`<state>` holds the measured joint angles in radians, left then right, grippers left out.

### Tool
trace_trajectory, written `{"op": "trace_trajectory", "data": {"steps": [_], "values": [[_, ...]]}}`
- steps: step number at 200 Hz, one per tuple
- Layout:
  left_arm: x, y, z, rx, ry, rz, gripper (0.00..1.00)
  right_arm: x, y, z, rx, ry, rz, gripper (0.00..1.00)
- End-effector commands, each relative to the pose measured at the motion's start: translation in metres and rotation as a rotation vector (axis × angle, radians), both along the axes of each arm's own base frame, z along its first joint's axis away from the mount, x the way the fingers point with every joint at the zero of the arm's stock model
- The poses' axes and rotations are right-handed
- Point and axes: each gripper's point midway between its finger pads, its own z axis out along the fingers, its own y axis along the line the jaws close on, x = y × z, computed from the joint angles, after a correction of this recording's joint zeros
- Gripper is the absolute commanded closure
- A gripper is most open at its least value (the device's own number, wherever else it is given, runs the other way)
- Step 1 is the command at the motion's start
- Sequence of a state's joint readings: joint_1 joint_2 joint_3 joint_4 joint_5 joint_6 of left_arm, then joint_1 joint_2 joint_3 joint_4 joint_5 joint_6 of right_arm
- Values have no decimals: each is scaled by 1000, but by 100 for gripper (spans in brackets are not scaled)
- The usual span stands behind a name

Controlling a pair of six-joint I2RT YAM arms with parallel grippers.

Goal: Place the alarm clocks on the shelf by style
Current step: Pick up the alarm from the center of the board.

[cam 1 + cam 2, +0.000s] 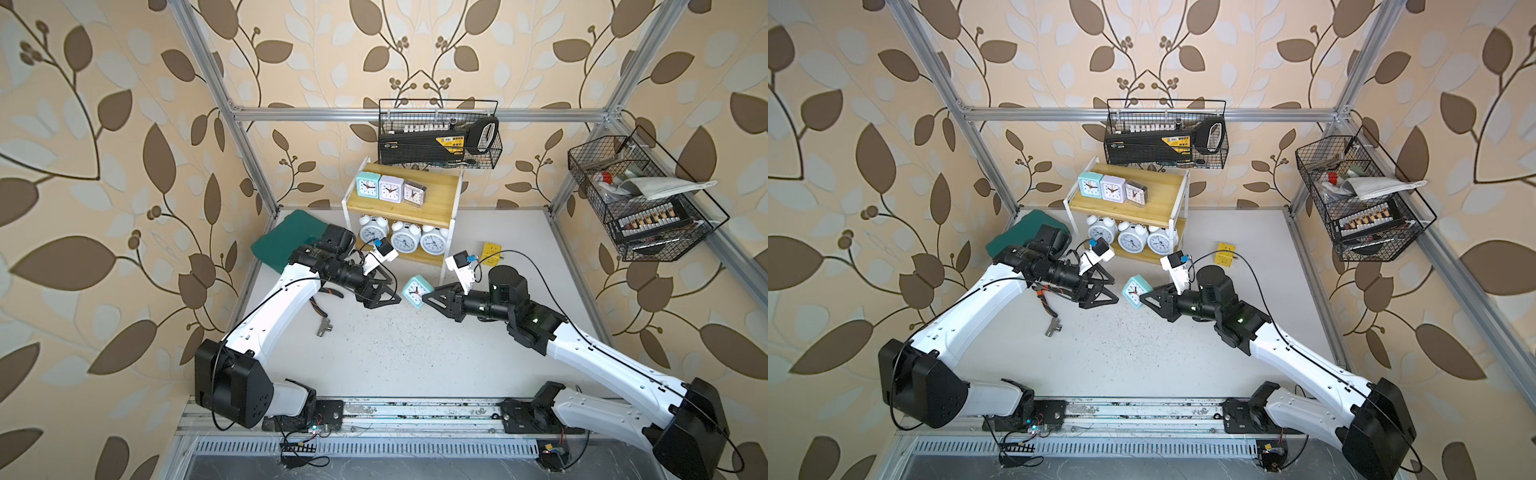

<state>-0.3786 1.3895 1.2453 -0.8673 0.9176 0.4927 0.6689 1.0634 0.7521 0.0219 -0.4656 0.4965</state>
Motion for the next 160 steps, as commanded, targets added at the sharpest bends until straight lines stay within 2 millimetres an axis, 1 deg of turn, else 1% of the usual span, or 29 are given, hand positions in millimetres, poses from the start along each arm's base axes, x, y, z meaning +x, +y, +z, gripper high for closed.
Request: {"op": "trace_trajectory", "data": {"steps": [1,18,20,24,61,91,126,160], "values": [[-16,-9,29,-154,65,-103,14,-23,5,12,-11,-47,176,79],[-19,-11,33,-187,85,-124,14,-25,6,14,-5,-47,202,80],[-15,-12,27,-182,109,-123,14,-25,6,14,-4,-46,203,80],[-15,-13,25,-185,118,-127,14,-25,7,14,-4,-47,205,80],[-18,-17,20,-203,166,-150,14,-24,11,16,14,-43,220,80],[-25,-19,21,-218,179,-177,16,-16,10,16,21,-51,175,81],[-29,-21,23,-248,202,-193,17,-14,13,25,135,-73,160,83],[-29,-24,24,-291,264,-206,17,-14,8,39,230,-131,118,84]]}}
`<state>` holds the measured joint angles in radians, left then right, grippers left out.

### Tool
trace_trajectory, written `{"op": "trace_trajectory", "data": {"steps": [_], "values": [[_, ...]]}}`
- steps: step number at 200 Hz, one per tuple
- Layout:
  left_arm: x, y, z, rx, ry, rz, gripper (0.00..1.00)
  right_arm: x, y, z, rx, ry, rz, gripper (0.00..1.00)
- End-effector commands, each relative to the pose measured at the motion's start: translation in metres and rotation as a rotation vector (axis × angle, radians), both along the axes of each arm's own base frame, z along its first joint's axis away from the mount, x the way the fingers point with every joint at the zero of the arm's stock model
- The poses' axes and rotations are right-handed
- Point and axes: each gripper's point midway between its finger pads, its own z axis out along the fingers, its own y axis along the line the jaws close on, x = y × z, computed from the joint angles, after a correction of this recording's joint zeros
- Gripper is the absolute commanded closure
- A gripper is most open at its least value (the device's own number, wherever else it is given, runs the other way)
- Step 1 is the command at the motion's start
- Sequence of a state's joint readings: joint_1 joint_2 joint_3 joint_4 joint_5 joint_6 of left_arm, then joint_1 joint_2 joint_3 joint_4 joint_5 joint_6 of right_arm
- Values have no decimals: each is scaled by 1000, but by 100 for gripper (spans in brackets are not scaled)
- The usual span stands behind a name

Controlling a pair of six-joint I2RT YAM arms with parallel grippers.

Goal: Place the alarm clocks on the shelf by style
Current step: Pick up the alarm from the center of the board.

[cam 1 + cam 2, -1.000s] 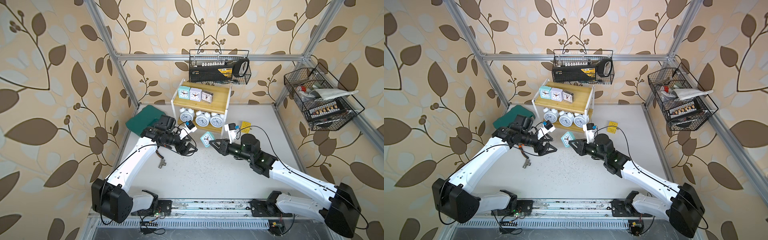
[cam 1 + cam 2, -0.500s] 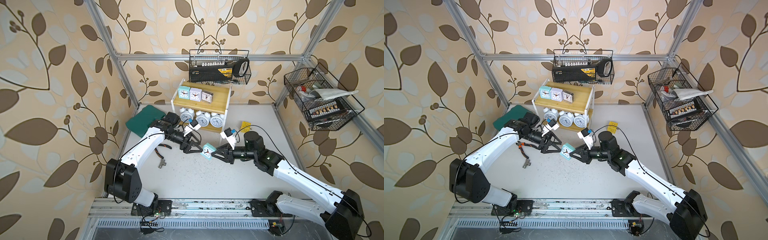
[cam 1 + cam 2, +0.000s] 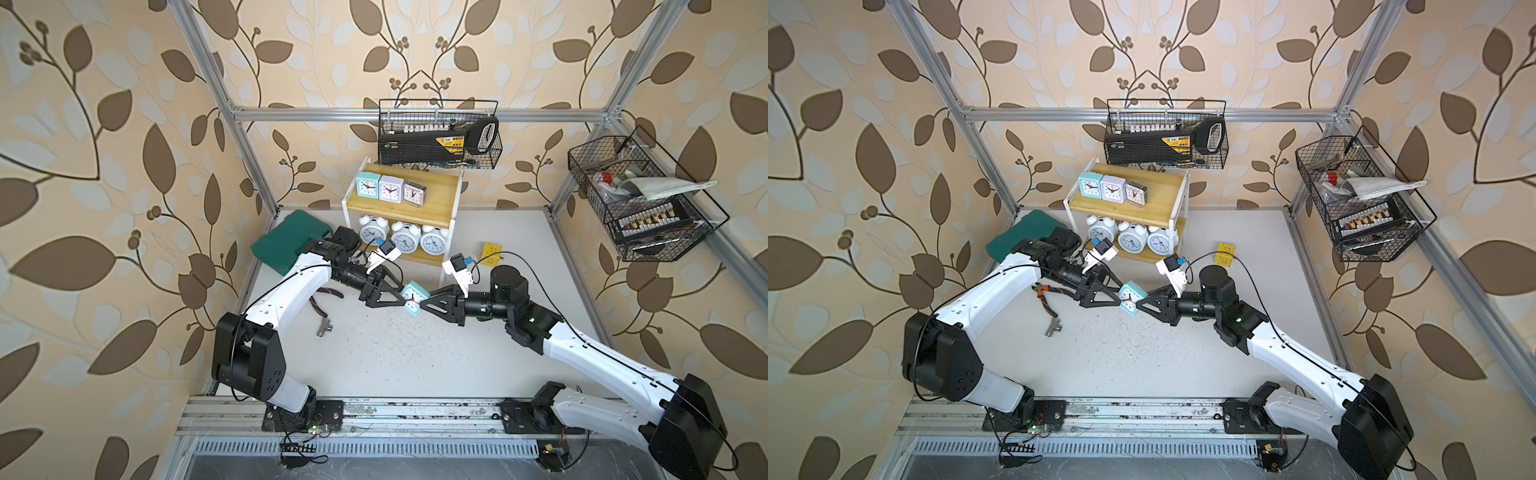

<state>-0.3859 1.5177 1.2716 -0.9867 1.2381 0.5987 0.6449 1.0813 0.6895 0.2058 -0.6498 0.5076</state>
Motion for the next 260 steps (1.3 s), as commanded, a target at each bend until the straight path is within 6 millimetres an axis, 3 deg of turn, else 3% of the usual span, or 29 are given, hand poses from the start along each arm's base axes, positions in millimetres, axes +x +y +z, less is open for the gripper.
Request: {"op": "trace_trajectory", "data": {"steps": [1,26,55,83,102,125,152,166,178,207,260], "values": [[-5,-5,12,-77,46,-37,17,2,-4,31,130,-81,-37,85],[-3,-8,15,-104,76,-45,20,7,-9,34,181,-102,-111,86],[-2,-11,15,-105,73,-51,30,5,-4,29,181,-109,-135,85],[-2,-13,13,-96,67,-55,45,2,0,24,168,-116,-151,86],[-4,-13,13,-94,58,-57,61,3,0,21,158,-111,-162,84],[-6,-12,12,-86,40,-58,76,3,0,17,123,-104,-163,69],[-6,-9,4,-33,-17,-53,81,1,-2,9,-17,-87,-130,36],[-2,-6,-8,28,-61,-45,84,-4,-3,7,-95,-74,-80,27],[-1,-3,-19,80,-93,-47,85,-17,0,8,-142,-69,24,26],[0,1,-34,168,-141,-79,86,-10,-10,2,-275,-3,71,25],[-6,-2,-28,187,-195,-120,87,-5,1,-1,-357,16,163,28]]}}
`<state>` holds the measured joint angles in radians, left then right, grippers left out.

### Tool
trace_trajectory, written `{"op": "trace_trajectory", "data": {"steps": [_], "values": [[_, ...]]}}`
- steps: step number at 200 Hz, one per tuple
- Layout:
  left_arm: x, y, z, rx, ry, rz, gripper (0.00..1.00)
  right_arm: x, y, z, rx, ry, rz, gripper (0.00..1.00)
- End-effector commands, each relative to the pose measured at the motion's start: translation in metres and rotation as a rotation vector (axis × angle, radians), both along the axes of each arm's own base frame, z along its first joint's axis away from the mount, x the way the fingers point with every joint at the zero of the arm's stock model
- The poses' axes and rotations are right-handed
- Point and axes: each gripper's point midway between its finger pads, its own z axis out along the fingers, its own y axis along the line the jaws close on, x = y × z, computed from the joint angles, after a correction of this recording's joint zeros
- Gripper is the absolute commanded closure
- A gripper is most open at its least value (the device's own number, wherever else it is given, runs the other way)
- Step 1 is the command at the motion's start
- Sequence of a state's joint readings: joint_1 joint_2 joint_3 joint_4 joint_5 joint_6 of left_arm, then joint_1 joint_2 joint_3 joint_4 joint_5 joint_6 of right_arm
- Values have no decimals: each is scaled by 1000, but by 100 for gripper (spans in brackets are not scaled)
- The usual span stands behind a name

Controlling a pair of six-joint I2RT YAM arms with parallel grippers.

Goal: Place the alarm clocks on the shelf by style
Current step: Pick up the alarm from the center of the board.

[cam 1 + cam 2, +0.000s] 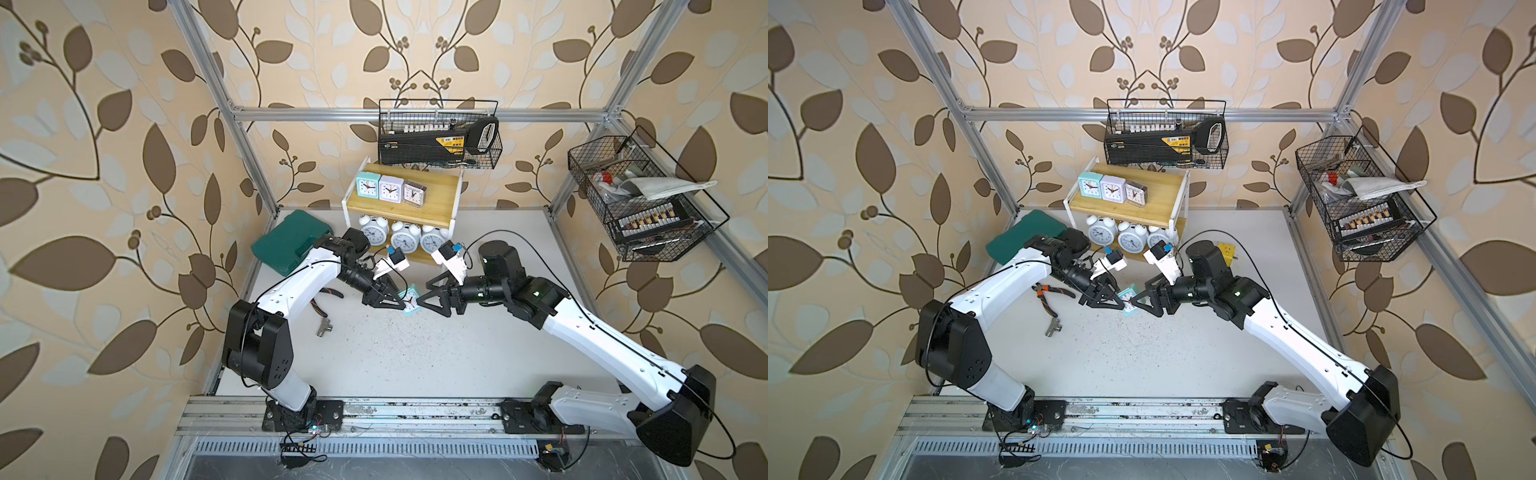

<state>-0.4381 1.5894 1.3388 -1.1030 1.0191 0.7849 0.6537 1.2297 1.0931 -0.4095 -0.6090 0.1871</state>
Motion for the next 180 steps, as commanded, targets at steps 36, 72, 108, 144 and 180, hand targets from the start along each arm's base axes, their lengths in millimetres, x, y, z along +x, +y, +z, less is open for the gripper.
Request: {"op": "trace_trajectory", "data": {"steps": [36,72,108,144,180], "values": [[-15,-4,11,-4,-57,-66,87,-7,6,-7,-45,26,102,33],[-21,-5,11,-7,-53,-85,87,-6,12,-6,-24,18,138,42],[-24,-7,13,-21,-51,-97,87,-8,16,-3,0,-1,170,52],[-25,-7,13,-24,-53,-101,87,-7,17,-5,4,-12,177,59],[-26,-8,14,-27,-56,-104,87,-5,20,-10,2,-7,189,69]]}}
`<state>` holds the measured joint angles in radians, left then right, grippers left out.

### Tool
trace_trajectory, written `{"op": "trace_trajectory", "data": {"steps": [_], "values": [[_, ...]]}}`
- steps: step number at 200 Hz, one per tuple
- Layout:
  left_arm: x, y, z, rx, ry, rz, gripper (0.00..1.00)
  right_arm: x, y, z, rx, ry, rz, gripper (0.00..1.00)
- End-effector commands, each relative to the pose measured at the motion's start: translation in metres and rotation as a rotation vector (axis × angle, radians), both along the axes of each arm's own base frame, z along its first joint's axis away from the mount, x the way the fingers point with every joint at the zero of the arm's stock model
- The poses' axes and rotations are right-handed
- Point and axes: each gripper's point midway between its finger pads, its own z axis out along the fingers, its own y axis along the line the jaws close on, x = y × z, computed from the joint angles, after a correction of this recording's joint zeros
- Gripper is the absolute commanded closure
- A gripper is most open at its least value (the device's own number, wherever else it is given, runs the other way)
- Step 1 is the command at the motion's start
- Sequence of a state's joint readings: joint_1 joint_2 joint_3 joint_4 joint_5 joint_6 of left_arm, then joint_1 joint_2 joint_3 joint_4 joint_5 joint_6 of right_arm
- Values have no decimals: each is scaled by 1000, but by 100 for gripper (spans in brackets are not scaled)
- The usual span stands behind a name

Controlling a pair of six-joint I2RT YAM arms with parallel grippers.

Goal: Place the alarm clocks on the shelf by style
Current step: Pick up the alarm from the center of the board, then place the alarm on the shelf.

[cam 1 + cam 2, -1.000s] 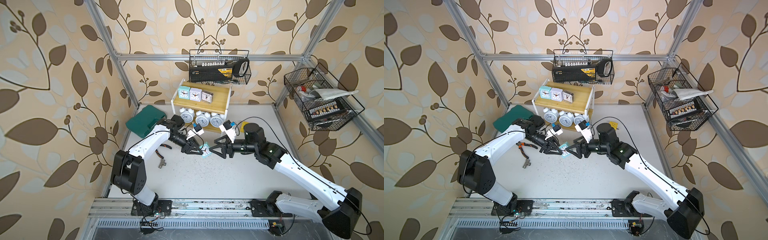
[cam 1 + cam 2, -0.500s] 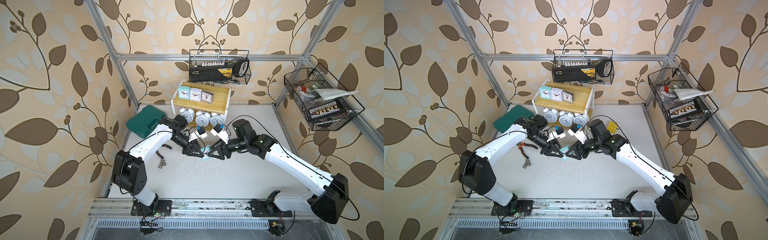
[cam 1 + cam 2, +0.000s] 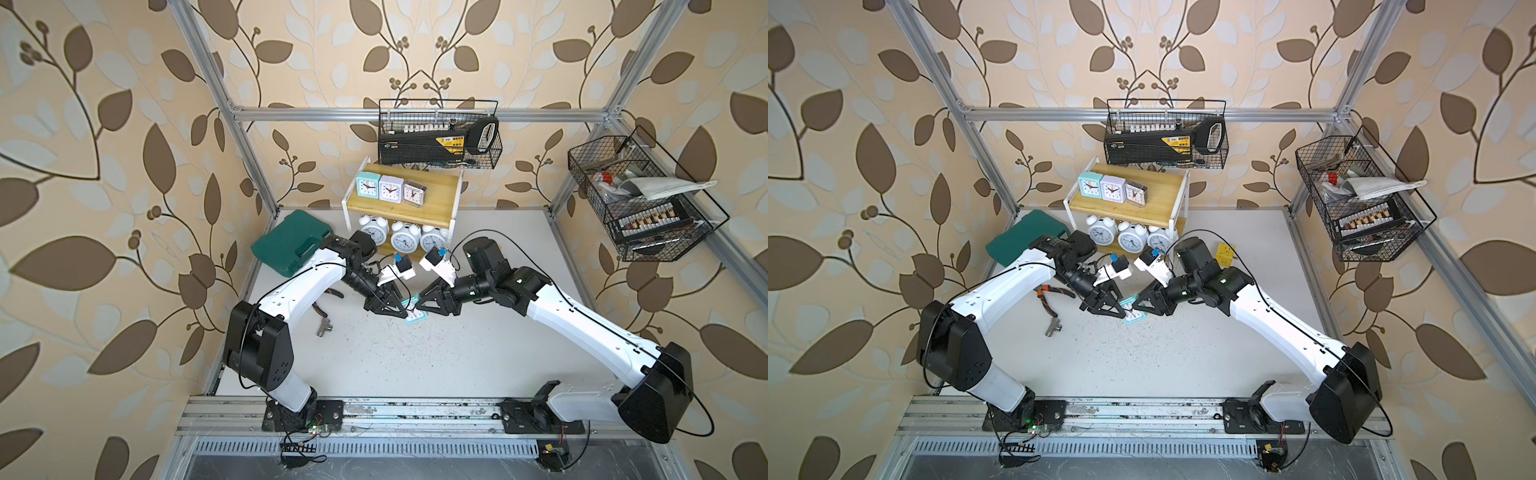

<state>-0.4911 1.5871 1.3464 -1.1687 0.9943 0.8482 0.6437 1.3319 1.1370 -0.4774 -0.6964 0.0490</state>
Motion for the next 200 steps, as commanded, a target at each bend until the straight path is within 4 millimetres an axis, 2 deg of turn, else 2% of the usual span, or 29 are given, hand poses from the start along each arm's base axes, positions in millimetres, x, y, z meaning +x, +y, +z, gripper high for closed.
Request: {"op": "trace_trajectory", "data": {"steps": [1,15,19,28,34,46,63,70,88,106,117,150,176,200], "values": [[-5,-3,16,-54,-42,-22,86,-3,11,12,55,-16,64,69],[-5,-3,16,-53,-48,-17,80,-3,11,12,62,-10,74,77],[-5,-3,16,-51,-50,-15,74,-2,10,13,66,-9,74,78],[-4,-3,16,-47,-54,-7,48,-1,8,16,76,-12,76,81],[-3,-2,15,-43,-58,1,38,1,5,18,85,-17,74,83],[0,-2,14,-37,-69,19,28,6,-2,27,108,-28,64,85],[6,2,13,-38,-73,48,20,15,-13,45,129,-72,22,87],[10,4,15,-44,-67,67,11,18,-18,52,135,-97,4,87],[24,13,27,-97,-40,129,7,28,-31,73,141,-159,-45,87],[38,27,40,-155,-20,196,1,39,-44,101,169,-230,-95,87],[44,34,45,-175,-14,230,1,46,-52,119,190,-276,-119,87],[49,47,44,-188,-13,294,1,82,-76,161,255,-393,-213,87],[43,55,47,-194,-47,325,1,99,-72,189,334,-443,-154,85],[42,60,46,-203,-32,345,1,112,-65,203,364,-499,-95,85]]}}
